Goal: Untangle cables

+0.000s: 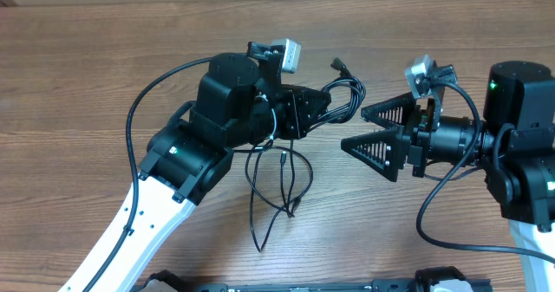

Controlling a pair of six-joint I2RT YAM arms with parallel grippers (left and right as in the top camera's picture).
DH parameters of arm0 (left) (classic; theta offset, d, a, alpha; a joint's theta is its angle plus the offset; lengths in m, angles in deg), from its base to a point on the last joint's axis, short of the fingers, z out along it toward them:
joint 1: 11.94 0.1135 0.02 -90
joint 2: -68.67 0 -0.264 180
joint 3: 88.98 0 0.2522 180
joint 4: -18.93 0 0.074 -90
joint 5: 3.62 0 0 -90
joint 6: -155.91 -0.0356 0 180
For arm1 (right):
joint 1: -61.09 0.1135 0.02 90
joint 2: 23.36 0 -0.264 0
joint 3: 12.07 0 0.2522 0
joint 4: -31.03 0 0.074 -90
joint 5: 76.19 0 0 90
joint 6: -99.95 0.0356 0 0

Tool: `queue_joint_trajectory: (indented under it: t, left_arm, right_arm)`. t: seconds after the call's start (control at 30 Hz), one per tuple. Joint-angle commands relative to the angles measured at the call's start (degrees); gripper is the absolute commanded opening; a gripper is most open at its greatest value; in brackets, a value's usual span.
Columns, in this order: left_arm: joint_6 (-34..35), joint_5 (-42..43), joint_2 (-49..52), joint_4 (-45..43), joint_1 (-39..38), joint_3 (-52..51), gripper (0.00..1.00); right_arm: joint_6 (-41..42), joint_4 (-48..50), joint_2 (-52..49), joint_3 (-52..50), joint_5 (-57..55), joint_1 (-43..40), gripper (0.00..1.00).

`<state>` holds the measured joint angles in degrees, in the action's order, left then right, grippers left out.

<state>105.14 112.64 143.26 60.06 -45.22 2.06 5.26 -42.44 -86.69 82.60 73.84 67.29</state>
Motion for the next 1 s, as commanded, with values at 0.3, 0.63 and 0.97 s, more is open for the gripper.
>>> queue_joint_trajectory:
  t: [0.3, 0.63, 0.97]
  left_arm:
    - [0.85, 3.45, -0.35, -0.42, -0.2, 0.74, 0.04]
    - [0.81, 4.09, -0.35, -0.63, -1.22, 0.74, 0.04]
    - [0.61, 3.8, -0.35, -1.49, -3.5, 0.74, 0.04]
  right_arm:
    - [-0.26, 0.28, 0.0, 0.81, 0.92, 0.24, 0.95]
    - [-0.24, 0.72, -0.17, 0.81, 0.92, 0.22, 0.96]
    - [-0.24, 0.26, -0.46, 0.81, 0.92, 0.24, 0.96]
